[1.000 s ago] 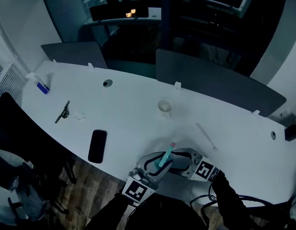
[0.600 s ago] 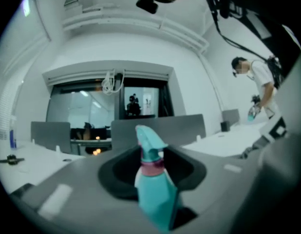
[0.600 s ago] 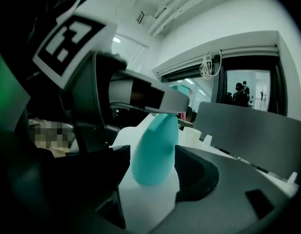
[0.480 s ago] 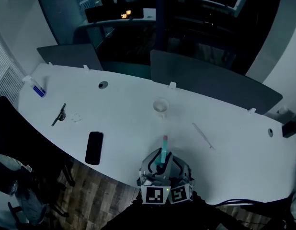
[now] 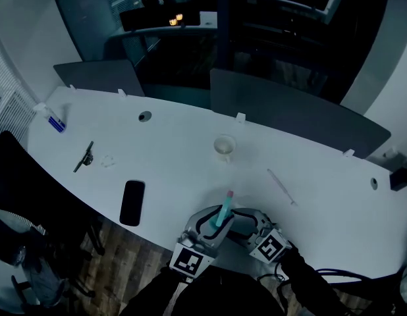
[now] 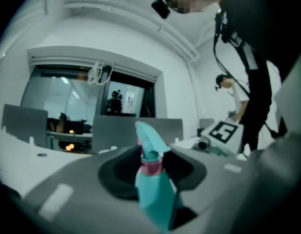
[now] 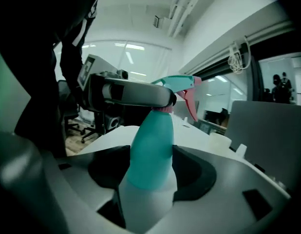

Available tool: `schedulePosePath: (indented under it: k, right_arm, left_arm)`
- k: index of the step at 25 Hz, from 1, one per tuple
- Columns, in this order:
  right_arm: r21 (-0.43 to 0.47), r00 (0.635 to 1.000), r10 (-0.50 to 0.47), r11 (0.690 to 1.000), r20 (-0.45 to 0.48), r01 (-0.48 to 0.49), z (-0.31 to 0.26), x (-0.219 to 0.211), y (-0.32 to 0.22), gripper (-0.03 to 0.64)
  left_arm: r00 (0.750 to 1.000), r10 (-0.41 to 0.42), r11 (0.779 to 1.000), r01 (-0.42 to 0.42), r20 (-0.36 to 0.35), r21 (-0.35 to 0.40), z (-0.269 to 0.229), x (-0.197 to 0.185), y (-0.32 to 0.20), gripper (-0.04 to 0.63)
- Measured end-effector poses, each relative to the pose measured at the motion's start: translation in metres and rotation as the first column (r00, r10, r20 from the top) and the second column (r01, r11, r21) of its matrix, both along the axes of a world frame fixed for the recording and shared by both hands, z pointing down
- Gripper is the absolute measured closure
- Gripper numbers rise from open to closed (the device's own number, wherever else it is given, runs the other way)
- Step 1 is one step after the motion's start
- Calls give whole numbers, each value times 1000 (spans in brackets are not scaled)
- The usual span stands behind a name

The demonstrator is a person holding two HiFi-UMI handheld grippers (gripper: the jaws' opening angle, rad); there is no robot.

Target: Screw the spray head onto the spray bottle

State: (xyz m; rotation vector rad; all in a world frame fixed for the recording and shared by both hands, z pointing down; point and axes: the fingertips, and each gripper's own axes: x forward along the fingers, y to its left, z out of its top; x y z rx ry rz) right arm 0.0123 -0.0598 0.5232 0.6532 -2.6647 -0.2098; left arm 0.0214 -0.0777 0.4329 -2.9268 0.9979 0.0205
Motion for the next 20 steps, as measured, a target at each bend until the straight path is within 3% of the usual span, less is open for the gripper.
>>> schedulePosePath:
  k: [2, 4, 9, 14, 16, 20]
  right_arm:
    - [-15, 996, -88, 996, -35, 87, 0, 0, 2, 345]
    - [-26, 992, -112, 993, -52, 111, 0, 1, 1, 345]
    - [12, 998, -61, 998, -14, 62, 0, -2, -2, 345]
    - [-11, 999, -38, 999, -33, 38, 0, -3, -1, 345]
    - [-10, 999, -28, 1000, -27, 28, 0, -3, -1, 345]
    - [-39, 1000, -2, 999, 7, 3, -2, -3, -2, 345]
  left_arm:
    - [998, 57, 998, -56, 9, -16, 2, -1, 3, 453]
    - [998, 58, 998, -57, 22, -12, 3, -1, 2, 451]
    - [999, -30, 999, 29, 30, 47, 1, -2, -1, 446]
    - [997, -20, 1000, 18, 69, 26, 10, -3, 1, 407]
    - [998, -14, 1000, 13, 63, 9, 11, -4, 3, 359]
    - [999, -21, 1000, 20, 45, 6, 8, -4, 3, 340]
